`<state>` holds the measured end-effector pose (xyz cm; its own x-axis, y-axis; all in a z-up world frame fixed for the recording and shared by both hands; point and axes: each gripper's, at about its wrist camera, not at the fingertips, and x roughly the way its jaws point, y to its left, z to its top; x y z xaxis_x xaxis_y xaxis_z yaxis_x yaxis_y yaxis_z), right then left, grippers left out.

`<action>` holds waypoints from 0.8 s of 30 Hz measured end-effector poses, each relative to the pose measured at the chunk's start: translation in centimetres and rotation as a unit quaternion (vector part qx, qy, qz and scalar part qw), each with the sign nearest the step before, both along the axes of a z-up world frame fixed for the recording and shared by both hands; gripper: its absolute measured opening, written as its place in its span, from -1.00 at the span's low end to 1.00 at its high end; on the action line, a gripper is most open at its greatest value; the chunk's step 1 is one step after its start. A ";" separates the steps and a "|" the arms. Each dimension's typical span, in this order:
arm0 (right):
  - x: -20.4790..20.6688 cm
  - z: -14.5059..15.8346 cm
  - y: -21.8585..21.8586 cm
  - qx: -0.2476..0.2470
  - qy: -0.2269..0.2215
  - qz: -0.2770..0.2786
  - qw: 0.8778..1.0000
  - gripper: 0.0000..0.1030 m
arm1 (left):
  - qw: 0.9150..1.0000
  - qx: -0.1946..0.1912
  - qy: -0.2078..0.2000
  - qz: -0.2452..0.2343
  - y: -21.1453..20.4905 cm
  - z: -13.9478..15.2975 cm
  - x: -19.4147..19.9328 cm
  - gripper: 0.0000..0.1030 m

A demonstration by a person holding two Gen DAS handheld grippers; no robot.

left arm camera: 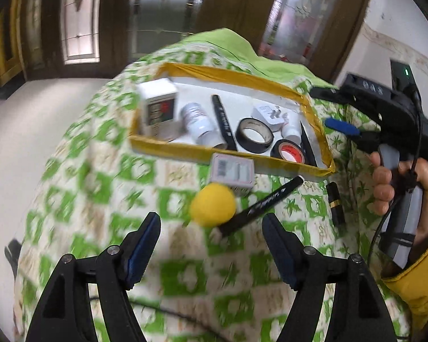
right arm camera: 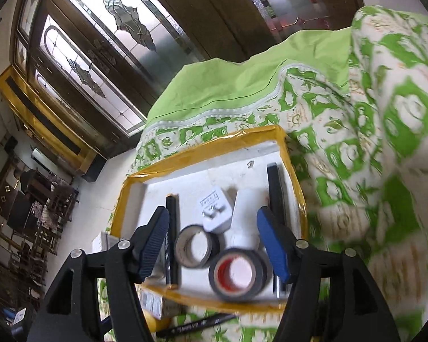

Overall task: Organize rigid objects
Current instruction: 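Lower the plug adapter and tape roll into the tray and open both tools, then move the left tool to the yellow foam ball while the right tool approaches the black lipstick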

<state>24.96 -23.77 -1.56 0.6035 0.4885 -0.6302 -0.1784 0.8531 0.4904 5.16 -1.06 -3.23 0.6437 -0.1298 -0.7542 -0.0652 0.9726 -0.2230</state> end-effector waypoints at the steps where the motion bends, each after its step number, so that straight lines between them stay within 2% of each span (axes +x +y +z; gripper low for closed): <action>1: -0.7 0.1 -0.1 -0.001 -0.002 0.000 1.000 0.28 | 1.000 -0.004 -0.003 0.006 0.3 0.0 -0.4 0.49; 5: -2.7 -0.3 -0.1 -0.013 0.002 0.005 1.000 0.29 | 1.000 -0.019 -0.010 0.022 0.9 0.1 -1.9 0.49; 14: -8.0 -3.0 0.8 -0.019 0.054 0.041 0.998 0.29 | 0.999 -0.035 -0.012 0.032 1.4 0.0 -2.5 0.49; 21: -11.2 -3.9 1.0 -0.016 0.076 0.049 0.996 0.30 | 0.999 -0.037 -0.005 0.040 1.8 -0.2 -2.4 0.49; 24: -12.6 -4.0 0.6 -0.016 0.084 0.044 0.995 0.38 | 0.999 -0.032 0.000 0.040 1.7 -0.4 -2.3 0.49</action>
